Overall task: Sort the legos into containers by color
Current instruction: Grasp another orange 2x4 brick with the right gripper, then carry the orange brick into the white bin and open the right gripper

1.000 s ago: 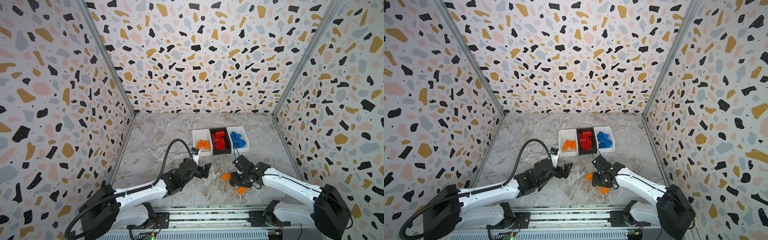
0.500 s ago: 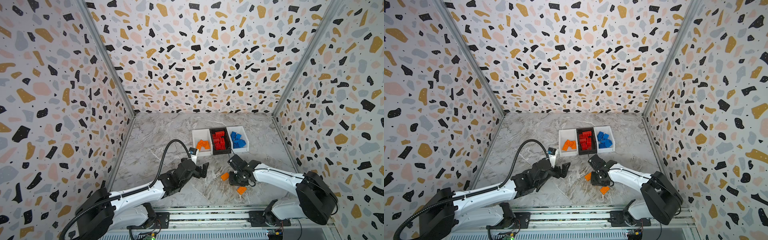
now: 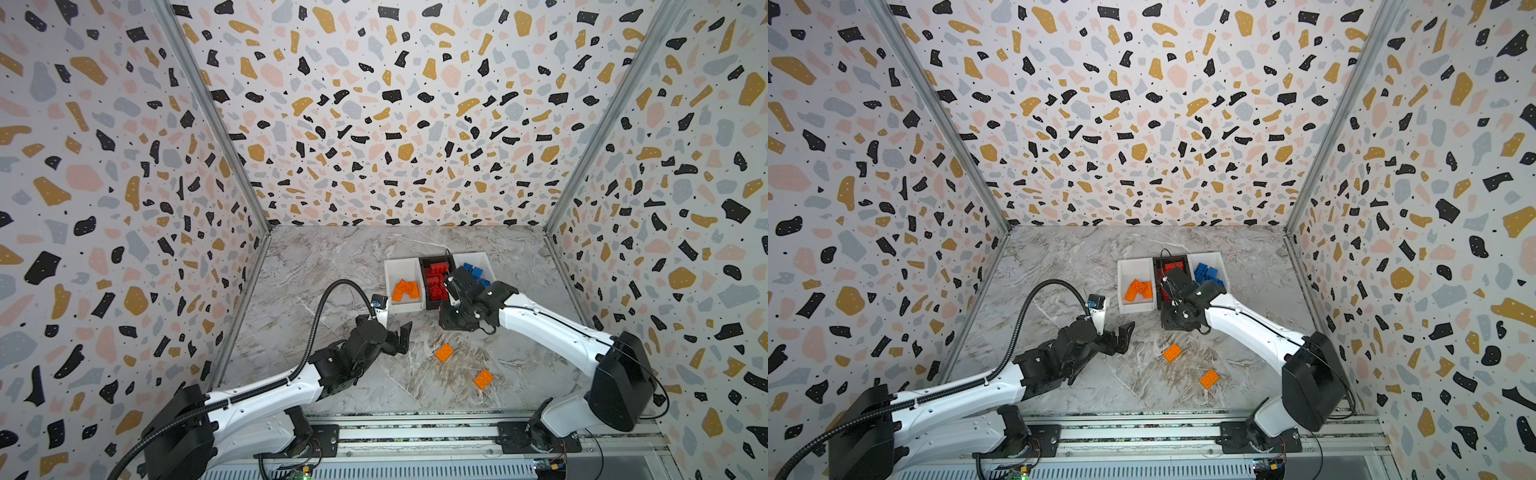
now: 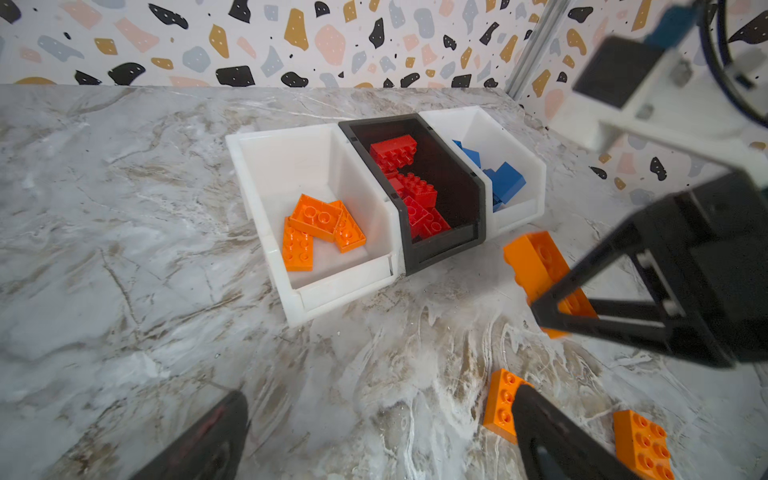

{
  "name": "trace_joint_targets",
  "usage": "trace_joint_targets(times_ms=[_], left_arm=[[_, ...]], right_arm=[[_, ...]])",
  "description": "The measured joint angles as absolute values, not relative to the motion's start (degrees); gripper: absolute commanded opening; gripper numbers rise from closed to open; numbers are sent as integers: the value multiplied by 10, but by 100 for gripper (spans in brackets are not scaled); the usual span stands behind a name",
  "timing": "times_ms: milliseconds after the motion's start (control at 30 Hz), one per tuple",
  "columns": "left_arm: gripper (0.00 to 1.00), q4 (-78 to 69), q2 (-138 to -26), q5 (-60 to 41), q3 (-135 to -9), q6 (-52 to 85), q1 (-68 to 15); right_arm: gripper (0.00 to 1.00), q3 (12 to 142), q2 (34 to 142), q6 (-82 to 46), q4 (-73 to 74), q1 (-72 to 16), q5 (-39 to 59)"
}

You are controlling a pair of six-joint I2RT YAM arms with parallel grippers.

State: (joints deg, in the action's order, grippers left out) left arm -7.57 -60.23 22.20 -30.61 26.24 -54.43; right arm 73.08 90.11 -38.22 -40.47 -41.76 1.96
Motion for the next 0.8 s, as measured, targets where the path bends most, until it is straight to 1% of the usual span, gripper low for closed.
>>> trace_joint_targets(times_ms=[200, 300, 367, 433, 500, 567, 667, 733, 800], left_arm=[[100, -39, -555, 263, -306, 264, -544], [100, -21, -531, 284, -306, 267, -544], [100, -8, -516, 296, -306, 270, -544], [100, 4, -503, 307, -306, 274, -544], [100, 11, -497, 314, -306, 277, -544], [100, 18, -495, 321, -306, 279, -544], [100, 23, -495, 324, -305, 279, -543], [100, 19, -495, 325, -300, 279, -543], [100, 13, -497, 324, -293, 279, -543]], right_arm=[[30, 897, 1058, -319, -398, -413, 37], [32, 973, 1133, -295, -397, -406, 50], [38, 1020, 1176, -283, -396, -399, 61], [50, 1067, 1217, -271, -396, -390, 71], [55, 1113, 1250, -261, -401, -384, 78], [55, 1144, 1269, -253, -406, -378, 81], [58, 1154, 1267, -242, -417, -374, 84], [60, 1132, 1248, -237, -419, -375, 85], [64, 1078, 1211, -233, -417, -378, 85]])
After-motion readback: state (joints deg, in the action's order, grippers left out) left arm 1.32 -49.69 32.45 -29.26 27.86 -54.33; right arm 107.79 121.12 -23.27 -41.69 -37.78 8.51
